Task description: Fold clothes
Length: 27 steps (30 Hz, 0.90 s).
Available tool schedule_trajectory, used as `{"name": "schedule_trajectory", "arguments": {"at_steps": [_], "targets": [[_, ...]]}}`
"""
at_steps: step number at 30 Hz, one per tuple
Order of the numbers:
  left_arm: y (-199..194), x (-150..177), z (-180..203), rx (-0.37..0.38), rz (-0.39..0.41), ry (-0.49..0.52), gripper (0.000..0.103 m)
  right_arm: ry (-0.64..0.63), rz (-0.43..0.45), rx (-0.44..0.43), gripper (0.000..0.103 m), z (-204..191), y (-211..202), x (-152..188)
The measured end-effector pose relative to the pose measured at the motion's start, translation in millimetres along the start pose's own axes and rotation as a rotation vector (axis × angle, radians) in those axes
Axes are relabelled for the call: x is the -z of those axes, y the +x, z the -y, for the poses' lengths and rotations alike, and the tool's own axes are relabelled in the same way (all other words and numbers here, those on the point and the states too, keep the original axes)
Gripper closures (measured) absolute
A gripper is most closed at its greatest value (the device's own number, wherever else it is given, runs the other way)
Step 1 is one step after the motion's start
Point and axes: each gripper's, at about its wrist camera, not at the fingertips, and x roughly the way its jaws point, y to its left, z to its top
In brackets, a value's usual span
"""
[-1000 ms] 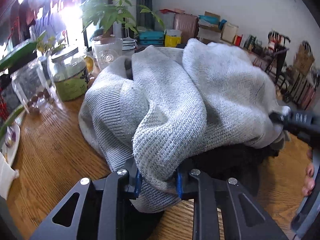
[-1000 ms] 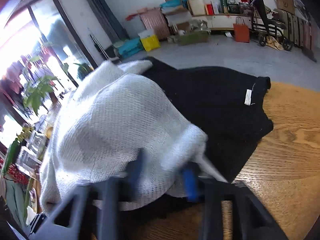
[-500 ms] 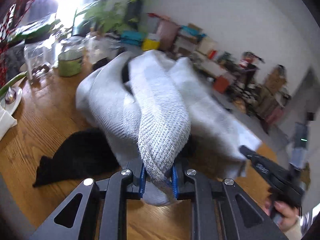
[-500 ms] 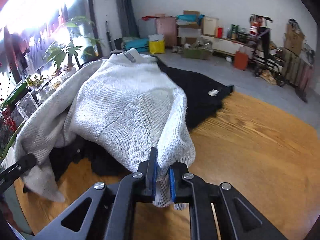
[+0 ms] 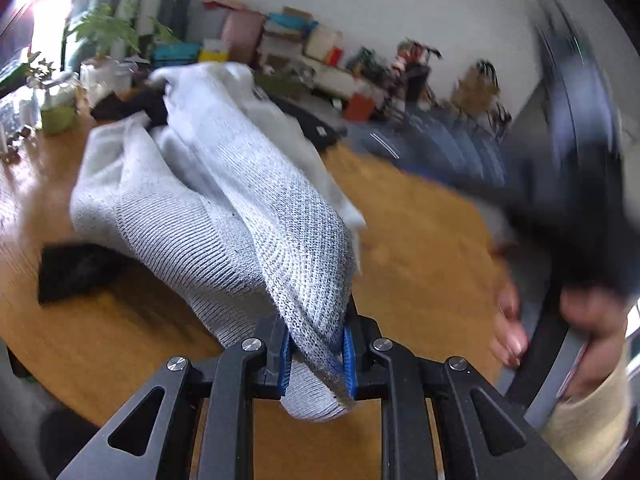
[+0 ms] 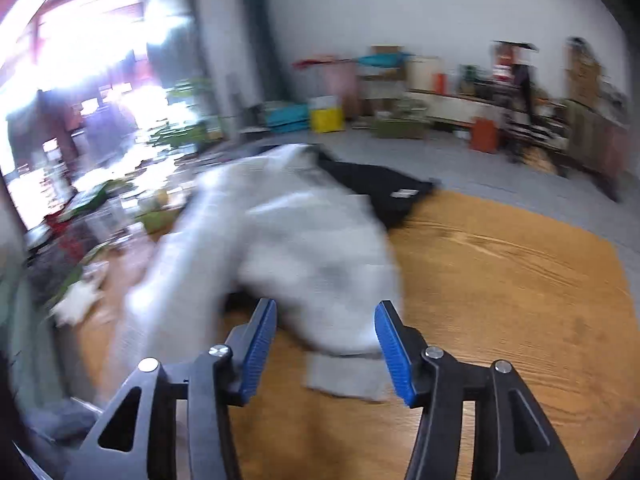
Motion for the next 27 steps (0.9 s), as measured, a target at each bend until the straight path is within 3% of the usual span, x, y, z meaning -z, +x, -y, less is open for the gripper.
{"name": "schedule_trajectory", "arguments": {"at_steps": [4, 7, 9, 11, 13, 15, 18, 19, 20, 23, 27], "targets": [[-1, 29, 17, 0.007, -0.049, 0.039, 0.083, -0.097, -0.064, -0.035, 0.042, -37, 14, 8], [-8, 32, 14, -0.017, -0.047, 0.03, 0.083, -0.131, -0.147, -0.037, 0.043, -48, 31, 19], [-13, 30, 10, -0.023, -0.043, 0.02, 0.083, -0.134, -0.198, -0.055, 0.072, -51, 40, 28], [-17, 28, 10, -0.031, -0.036, 0.016, 0.083, -0.19, -0.2, -0.004, 0.089, -59, 42, 38], [-19, 28, 14, -0.036, -0.036, 0.033, 0.083, -0.273, -0.164, 0.079, 0.093, -65, 39, 48], [-23, 25, 13, -0.021, -0.043, 0.04, 0.076, -0.277, -0.132, 0.098, 0.094, -63, 32, 51], [-26, 17, -2, 0.034, -0.053, 0.016, 0.049, -0.236, -0.122, 0.16, 0.095, -44, 22, 51], [-29, 16, -4, 0.053, -0.052, 0.005, 0.035, -0.222, -0.119, 0.181, 0.095, -37, 19, 51], [-33, 15, -7, 0.071, -0.048, -0.004, 0.029, -0.202, -0.125, 0.196, 0.095, -30, 18, 51], [-46, 7, -21, 0.095, -0.02, -0.007, 0.027, -0.144, -0.132, 0.276, 0.095, -3, 14, 58], [-53, -5, -42, 0.042, -0.002, -0.032, 0.027, -0.087, -0.138, 0.376, 0.096, 39, -1, 70]]}}
